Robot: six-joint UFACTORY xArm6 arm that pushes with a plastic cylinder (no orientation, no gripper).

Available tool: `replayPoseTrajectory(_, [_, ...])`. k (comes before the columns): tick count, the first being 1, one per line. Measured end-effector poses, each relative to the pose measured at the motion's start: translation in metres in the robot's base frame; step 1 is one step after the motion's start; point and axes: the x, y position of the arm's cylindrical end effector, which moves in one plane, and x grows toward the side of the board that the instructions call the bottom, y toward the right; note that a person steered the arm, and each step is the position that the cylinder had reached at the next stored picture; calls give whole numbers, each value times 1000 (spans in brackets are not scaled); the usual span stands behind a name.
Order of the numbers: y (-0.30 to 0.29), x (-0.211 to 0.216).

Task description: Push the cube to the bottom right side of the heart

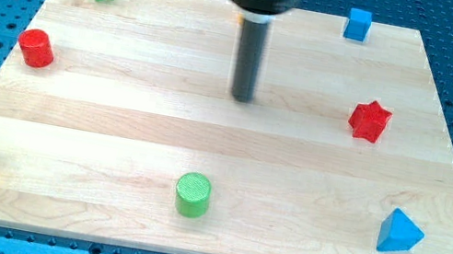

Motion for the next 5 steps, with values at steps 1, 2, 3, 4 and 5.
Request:
replayPoseTrajectory(1, [85,-39])
replayPoseTrajectory(2, [144,-113])
replayPoseTrajectory(3, [228,-156])
replayPoseTrajectory(4, [239,-197])
replayPoseTrajectory(5, [222,-209])
